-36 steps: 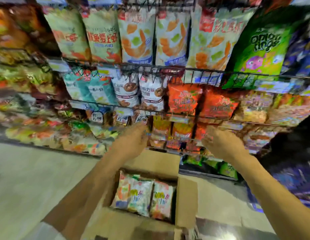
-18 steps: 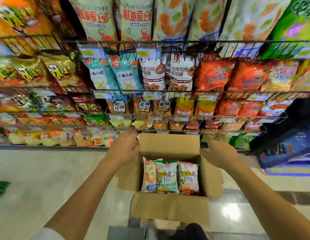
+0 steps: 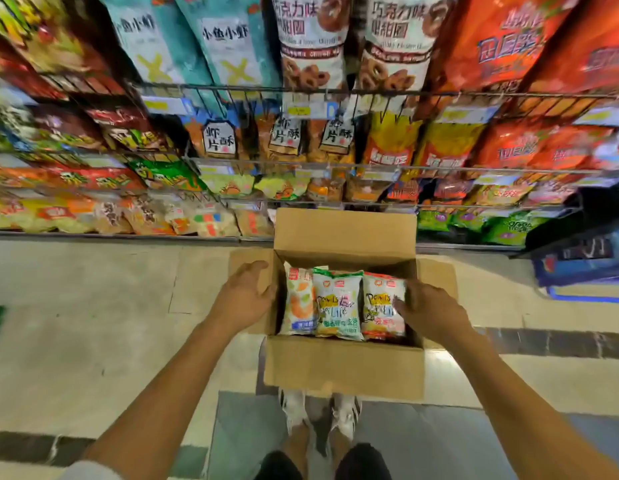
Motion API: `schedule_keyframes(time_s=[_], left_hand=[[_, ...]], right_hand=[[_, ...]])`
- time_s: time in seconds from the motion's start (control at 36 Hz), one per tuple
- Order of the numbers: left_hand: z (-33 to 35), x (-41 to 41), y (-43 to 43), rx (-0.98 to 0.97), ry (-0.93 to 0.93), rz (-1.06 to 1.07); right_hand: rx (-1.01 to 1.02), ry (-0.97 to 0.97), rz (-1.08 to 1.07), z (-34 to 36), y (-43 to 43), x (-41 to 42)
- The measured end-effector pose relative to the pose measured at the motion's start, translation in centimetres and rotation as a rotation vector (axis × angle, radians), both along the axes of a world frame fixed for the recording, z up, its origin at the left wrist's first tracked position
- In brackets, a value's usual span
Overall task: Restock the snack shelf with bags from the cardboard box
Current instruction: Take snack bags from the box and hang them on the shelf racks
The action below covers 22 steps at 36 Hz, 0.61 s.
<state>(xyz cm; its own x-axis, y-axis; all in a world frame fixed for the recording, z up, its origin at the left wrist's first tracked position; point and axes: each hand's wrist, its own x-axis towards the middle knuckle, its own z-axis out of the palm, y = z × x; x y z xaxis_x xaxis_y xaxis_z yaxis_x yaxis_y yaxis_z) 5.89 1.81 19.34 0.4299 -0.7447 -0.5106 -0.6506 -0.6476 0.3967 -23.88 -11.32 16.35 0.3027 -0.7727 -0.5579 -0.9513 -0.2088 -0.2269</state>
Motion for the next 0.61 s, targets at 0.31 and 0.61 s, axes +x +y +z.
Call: schedule_keyframes(time_s=[0.31,0.61], left_hand=[[-23.4,2.3,-2.6,0.113,0.292,0.246],[-46.8,3.8,-3.5,0.245,0.426,0.378]], right_hand=[[0.193,-0.100,-0.165,-21.6,-0.2,4.8],[0.368,-0.512,-0.525,-39.2,0.5,6.7]])
